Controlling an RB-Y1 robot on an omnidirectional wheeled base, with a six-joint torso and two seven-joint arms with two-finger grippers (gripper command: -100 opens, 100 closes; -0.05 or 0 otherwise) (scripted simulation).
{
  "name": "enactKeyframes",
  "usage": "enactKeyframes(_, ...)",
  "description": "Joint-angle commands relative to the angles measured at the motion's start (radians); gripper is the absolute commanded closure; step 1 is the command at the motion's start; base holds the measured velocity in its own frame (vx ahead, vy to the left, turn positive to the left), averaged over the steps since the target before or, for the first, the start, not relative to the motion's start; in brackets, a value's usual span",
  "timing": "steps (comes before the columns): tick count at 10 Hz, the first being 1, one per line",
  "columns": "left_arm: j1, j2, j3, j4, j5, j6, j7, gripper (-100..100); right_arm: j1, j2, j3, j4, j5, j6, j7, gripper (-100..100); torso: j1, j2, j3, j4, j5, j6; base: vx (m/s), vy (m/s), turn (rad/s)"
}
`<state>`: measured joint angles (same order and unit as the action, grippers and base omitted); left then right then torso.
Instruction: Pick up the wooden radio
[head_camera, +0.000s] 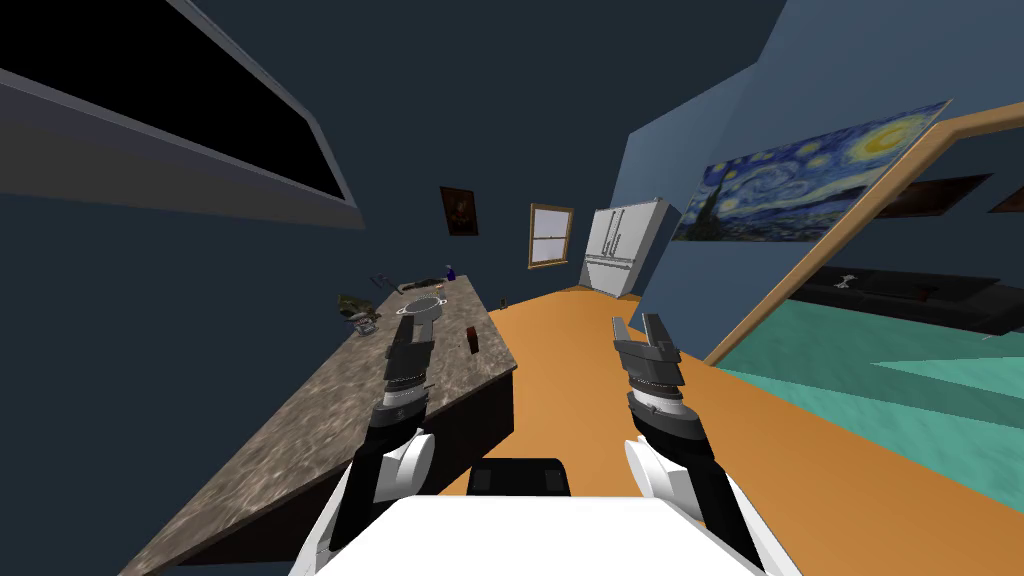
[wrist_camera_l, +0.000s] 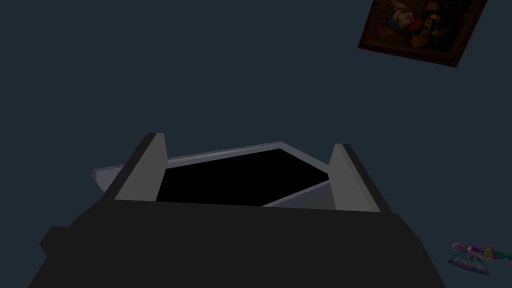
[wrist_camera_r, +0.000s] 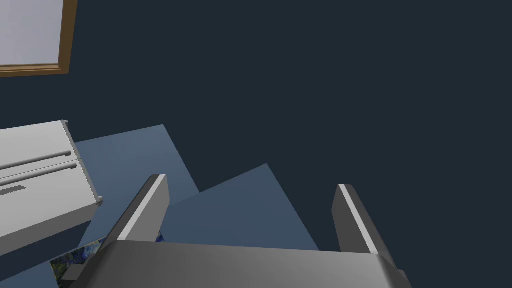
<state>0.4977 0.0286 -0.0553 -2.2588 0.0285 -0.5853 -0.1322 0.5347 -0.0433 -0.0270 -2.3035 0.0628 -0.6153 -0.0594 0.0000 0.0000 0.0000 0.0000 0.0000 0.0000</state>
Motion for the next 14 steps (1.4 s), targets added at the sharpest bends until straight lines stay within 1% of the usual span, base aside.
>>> enactKeyframes(1,-0.006,0.037,-0.004,0.008,0.018,0.022,0.013,-100,0.0,0.0,0.0,0.0,0.0,0.0,0.0,0,0.0,0.0,0.0,0.0,0.0,0.0,-0.008,-0.016,0.019)
enactKeyframes(3,-0.013,0.063,-0.008,0.02,0.042,0.055,0.03,-100,0.0,0.0,0.0,0.0,0.0,0.0,0.0,0,-0.001,0.001,0.0,0.0,0.0,0.0,-0.013,-0.034,0.027)
enactKeyframes(6,-0.028,0.088,-0.014,0.046,0.092,0.122,0.066,-100,0.0,0.0,0.0,0.0,0.0,0.0,0.0,0,-0.003,0.002,0.001,0.0,-0.001,0.0,-0.028,-0.051,0.034)
enactKeyframes(7,-0.034,0.093,-0.016,0.056,0.11,0.147,0.08,-100,0.0,0.0,0.0,0.0,0.0,0.0,0.0,0,-0.003,0.002,0.001,0.0,-0.001,0.0,-0.031,-0.061,0.031)
enactKeyframes(8,-0.034,0.093,-0.016,0.056,0.11,0.148,0.08,-100,0.0,0.0,0.0,0.0,0.0,0.0,0.0,0,-0.004,0.002,0.001,0.0,-0.001,0.0,-0.016,-0.043,0.014)
enactKeyframes(14,-0.072,0.111,-0.016,0.122,0.217,0.31,0.163,-100,0.0,0.0,0.0,0.0,0.0,0.0,0.0,0,-0.004,0.001,0.001,0.0,-0.001,0.0,-0.015,-0.057,0.038)
